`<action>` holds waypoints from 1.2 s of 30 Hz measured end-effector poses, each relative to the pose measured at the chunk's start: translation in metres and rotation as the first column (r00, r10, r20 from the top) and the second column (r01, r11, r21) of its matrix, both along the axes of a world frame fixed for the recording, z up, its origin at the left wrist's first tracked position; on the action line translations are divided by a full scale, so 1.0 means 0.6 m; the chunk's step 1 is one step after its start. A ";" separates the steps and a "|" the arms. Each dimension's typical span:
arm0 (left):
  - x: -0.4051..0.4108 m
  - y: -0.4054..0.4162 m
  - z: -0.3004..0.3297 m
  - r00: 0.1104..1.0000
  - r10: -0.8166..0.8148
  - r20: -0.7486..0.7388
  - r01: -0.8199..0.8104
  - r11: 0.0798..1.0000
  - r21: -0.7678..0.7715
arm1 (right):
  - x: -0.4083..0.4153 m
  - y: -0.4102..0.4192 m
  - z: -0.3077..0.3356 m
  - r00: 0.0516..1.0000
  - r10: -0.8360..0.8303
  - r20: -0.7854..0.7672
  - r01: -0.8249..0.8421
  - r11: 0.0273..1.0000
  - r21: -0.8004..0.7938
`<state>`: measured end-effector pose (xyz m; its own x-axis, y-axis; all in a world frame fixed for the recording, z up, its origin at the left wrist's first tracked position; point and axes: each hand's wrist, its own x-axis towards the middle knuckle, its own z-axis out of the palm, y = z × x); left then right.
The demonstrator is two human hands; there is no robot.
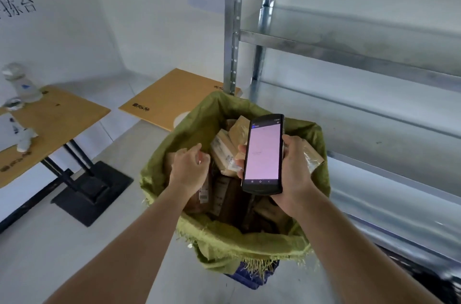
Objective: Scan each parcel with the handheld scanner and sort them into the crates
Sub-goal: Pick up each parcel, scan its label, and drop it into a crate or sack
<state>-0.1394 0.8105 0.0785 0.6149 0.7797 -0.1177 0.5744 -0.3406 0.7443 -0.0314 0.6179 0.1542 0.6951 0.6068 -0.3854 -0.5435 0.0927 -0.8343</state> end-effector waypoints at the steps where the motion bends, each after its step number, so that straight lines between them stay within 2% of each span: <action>1: 0.007 -0.003 0.006 0.999 -0.018 0.041 0.020 0.999 -0.042 | -0.002 -0.003 -0.002 1.000 -0.015 -0.006 0.015 1.000 -0.004; 6: 0.039 -0.057 0.058 0.961 -0.079 0.264 0.162 0.937 -0.308 | -0.008 -0.035 -0.005 0.998 -0.055 0.006 0.055 0.998 0.007; 10: 0.072 -0.122 0.086 0.911 -0.114 0.397 0.291 0.859 -0.422 | -0.005 -0.089 -0.003 0.994 -0.112 0.019 0.111 0.993 0.027; 14: 0.112 -0.215 0.116 0.886 -0.097 0.454 0.322 0.832 -0.452 | 0.001 -0.182 0.012 0.982 -0.181 0.048 0.178 0.982 0.059; 21: 0.183 -0.444 0.151 0.845 -0.192 0.499 0.444 0.773 -0.453 | 0.011 -0.411 0.033 0.941 -0.336 0.050 0.326 0.934 0.148; 28: 0.242 -0.754 0.135 0.802 -0.348 0.486 0.567 0.700 -0.433 | 0.007 -0.728 0.035 0.838 -0.542 0.062 0.540 0.840 0.053; 36: 0.293 -1.083 0.127 0.702 -0.522 0.484 0.712 0.536 -0.454 | -0.009 -1.050 0.024 0.693 -0.720 0.021 0.721 0.693 -0.010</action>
<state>0.0361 0.1607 0.1548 0.9893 0.0187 -0.1447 0.1445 0.0107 0.9894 -0.0371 -0.0120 0.1687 0.9221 -0.0883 -0.3769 -0.3039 0.4379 -0.8461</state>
